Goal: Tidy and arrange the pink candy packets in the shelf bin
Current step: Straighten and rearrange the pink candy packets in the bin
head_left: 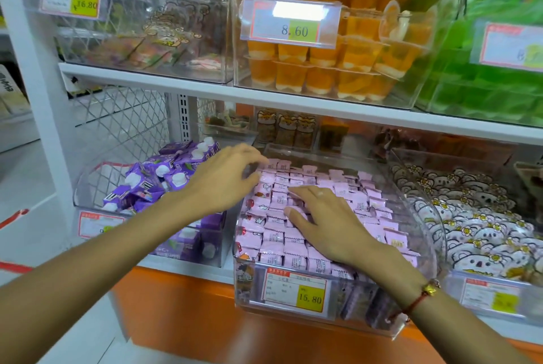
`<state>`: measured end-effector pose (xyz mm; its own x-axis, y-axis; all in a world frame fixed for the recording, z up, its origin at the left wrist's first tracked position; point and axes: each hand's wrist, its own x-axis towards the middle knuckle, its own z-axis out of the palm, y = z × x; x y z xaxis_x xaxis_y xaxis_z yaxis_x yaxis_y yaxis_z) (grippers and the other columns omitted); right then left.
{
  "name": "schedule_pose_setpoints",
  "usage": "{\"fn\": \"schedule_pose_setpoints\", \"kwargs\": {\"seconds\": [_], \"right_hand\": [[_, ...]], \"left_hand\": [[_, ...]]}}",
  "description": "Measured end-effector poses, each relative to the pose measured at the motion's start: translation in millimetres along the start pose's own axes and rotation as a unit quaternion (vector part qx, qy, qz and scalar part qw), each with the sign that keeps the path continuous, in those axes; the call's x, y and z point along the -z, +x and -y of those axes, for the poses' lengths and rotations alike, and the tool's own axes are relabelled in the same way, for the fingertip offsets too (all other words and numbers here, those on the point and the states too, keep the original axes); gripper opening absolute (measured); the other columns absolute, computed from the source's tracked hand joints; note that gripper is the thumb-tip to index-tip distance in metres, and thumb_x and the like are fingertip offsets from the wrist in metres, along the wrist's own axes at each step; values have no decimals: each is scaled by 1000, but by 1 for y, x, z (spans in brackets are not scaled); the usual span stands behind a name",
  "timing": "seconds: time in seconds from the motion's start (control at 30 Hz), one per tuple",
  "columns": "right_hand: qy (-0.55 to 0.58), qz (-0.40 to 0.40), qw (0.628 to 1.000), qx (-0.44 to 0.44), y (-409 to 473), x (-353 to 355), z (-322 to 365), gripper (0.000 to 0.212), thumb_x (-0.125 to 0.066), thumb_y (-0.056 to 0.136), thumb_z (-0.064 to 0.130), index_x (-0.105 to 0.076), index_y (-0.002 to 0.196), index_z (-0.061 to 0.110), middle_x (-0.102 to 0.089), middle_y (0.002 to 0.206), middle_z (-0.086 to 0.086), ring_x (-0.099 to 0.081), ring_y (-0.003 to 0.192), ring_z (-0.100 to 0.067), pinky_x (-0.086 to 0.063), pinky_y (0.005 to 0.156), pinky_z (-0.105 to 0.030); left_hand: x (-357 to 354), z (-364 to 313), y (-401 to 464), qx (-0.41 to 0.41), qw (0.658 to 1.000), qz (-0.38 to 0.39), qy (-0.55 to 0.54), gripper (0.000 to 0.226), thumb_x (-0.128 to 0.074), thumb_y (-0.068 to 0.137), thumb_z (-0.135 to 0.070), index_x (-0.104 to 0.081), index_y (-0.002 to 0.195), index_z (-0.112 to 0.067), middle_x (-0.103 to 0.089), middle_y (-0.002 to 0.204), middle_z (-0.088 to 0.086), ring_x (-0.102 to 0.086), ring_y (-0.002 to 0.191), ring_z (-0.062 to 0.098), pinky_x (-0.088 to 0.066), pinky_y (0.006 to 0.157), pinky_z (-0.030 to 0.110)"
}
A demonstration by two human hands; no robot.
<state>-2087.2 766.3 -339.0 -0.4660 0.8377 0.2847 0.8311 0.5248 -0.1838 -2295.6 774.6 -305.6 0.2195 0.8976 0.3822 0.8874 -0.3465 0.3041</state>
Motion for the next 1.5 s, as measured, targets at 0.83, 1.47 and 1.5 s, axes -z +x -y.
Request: {"fn": "schedule_pose_setpoints", "kwargs": {"seconds": [0.83, 1.47, 1.5], "right_hand": [[126, 76, 987, -60, 96, -7, -2, 24, -70, 83, 32, -69, 99, 14, -58, 84, 8, -51, 74, -7, -42, 67, -26], [560, -257, 770, -169, 52, 20, 28, 7, -60, 90, 11, -58, 88, 17, -68, 98, -7, -66, 91, -16, -55, 76, -21], [586, -281, 738, -181, 43, 24, 29, 5, -59, 91, 10, -58, 88, 15, -68, 98, -9, -66, 92, -17, -56, 78, -23]], "left_hand": [[-24, 1, -50, 169, 944, -61, -277, 30, -62, 84, -32, -60, 111, -46, -69, 100, -18, -62, 92, -5, -52, 84, 34], [-16, -4, -50, 141, 952, -93, -254, 22, -46, 93, -41, -56, 113, -43, -64, 106, -25, -58, 88, -5, -45, 74, 23], [-14, -4, -51, 127, 957, -109, -238, 27, -45, 92, -46, -50, 119, -46, -61, 114, -24, -58, 95, -4, -47, 80, 27]]}}
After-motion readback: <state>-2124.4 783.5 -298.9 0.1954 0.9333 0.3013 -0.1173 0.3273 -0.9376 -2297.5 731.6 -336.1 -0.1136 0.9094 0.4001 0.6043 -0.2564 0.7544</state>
